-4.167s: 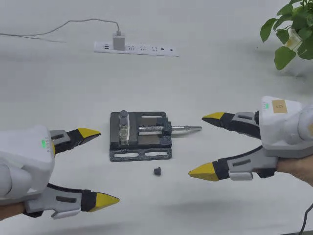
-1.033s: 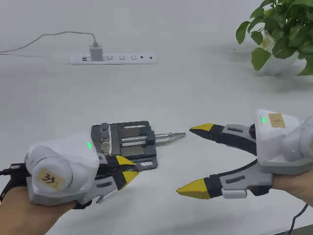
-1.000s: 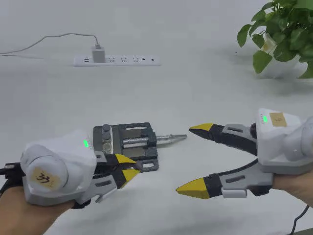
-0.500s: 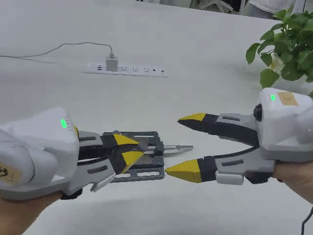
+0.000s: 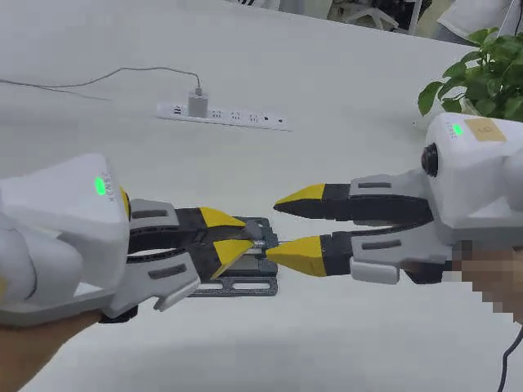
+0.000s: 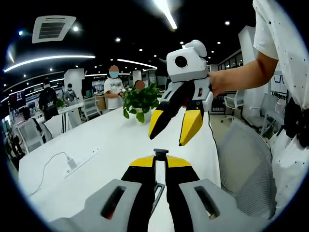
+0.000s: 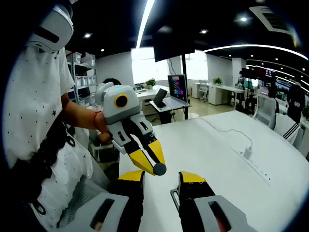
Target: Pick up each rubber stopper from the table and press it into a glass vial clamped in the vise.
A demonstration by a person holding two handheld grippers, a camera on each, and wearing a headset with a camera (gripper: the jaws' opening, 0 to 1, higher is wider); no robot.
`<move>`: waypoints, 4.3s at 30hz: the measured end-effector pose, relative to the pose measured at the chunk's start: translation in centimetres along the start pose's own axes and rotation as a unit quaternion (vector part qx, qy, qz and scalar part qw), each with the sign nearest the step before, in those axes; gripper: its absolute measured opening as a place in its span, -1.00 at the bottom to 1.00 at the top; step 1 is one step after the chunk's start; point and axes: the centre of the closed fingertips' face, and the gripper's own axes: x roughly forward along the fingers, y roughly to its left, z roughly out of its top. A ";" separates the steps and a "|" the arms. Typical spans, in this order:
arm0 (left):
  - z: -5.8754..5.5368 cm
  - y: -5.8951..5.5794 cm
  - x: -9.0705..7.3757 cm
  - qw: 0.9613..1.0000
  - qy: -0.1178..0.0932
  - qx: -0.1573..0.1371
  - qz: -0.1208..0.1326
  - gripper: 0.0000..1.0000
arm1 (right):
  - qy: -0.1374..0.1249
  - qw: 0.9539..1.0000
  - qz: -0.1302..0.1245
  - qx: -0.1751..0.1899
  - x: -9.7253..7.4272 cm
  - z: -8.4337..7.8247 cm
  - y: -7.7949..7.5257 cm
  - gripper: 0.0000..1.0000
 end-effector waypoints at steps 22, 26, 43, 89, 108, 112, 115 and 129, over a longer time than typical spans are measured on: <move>0.0 -1.8 -0.5 0.999 0.020 0.026 -0.011 -0.93 | 0.045 0.997 0.044 -0.039 0.9 -0.4 2.1 -0.79; -0.1 -2.0 -0.6 0.999 0.024 0.030 -0.013 -0.93 | 0.050 0.997 0.048 -0.043 0.9 -0.5 2.1 -0.80; -0.4 -2.5 -0.7 0.999 0.030 0.026 -0.020 -0.94 | 0.067 0.994 0.061 -0.067 1.0 -1.0 2.8 -0.85; -2.2 -2.4 -1.1 0.999 0.033 0.006 -0.025 -0.86 | 0.077 0.993 0.078 -0.047 2.4 -2.0 2.9 -0.89; -5.9 0.8 -4.0 0.998 0.040 -0.032 0.035 -0.33 | 0.076 0.996 0.040 -0.022 3.7 -0.8 -0.9 -0.89; -6.8 1.6 -4.8 0.997 0.044 -0.035 0.049 -0.15 | 0.083 0.996 0.035 -0.017 4.5 -1.0 -1.6 -0.88; -7.6 2.0 -5.4 0.997 0.047 -0.039 0.054 -0.02 | 0.095 0.995 0.030 -0.018 5.3 -1.4 -2.1 -0.88; -10.1 2.5 -5.9 0.996 0.034 -0.065 0.046 0.64 | 0.156 0.988 0.007 -0.008 8.4 -3.4 -4.7 -0.88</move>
